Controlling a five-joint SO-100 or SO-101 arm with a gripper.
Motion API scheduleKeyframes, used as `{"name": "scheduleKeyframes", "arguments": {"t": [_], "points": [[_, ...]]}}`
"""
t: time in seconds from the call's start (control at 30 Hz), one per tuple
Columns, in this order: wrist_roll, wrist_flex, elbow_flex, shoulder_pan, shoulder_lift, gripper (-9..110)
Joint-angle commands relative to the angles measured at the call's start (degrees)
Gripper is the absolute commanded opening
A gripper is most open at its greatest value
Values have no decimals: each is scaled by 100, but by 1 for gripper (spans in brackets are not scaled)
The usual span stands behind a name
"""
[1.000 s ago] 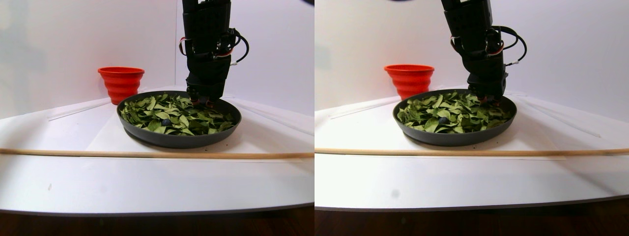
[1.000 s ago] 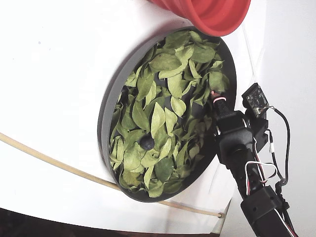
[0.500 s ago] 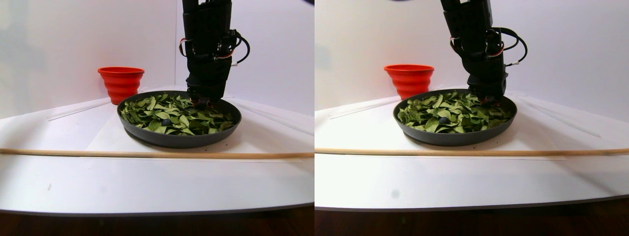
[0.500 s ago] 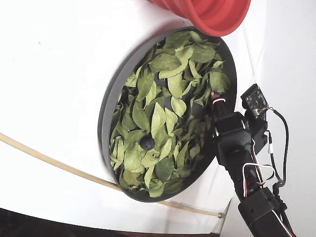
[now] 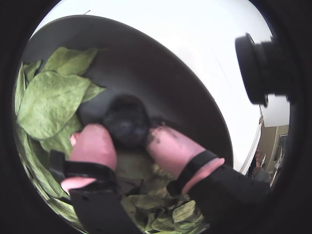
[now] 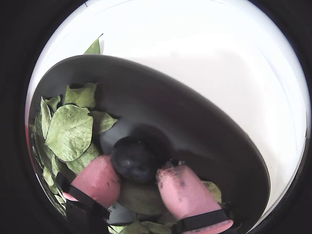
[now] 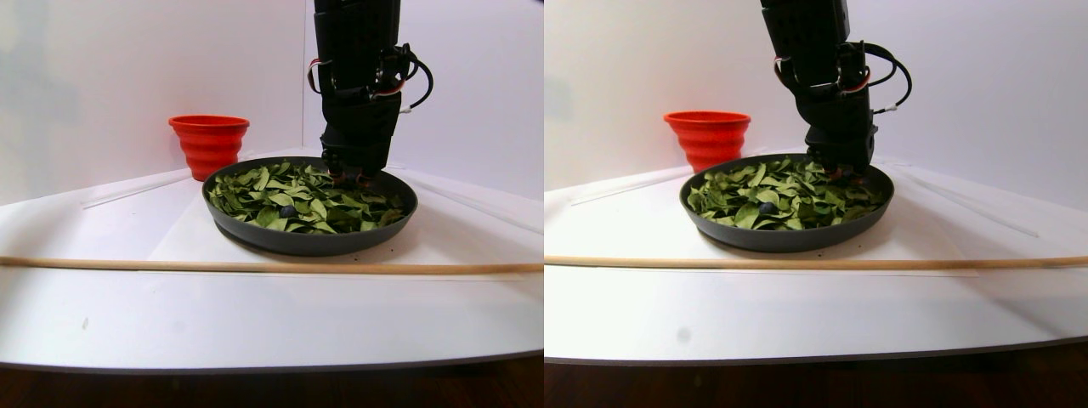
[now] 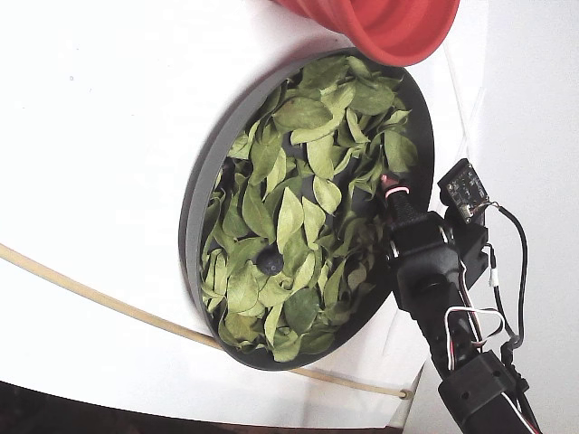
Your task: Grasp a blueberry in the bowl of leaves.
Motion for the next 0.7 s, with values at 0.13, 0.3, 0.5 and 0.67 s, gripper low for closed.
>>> {"name": "scheduleKeyframes", "arguments": {"t": [0.13,0.3,0.5,0.67], "points": [[26,-62,88,-26,940,14],[44,-62,202,-53,1099,14],[53,-18,352,-88,1318,14],[18,26,457,-132,1441,13]]}}
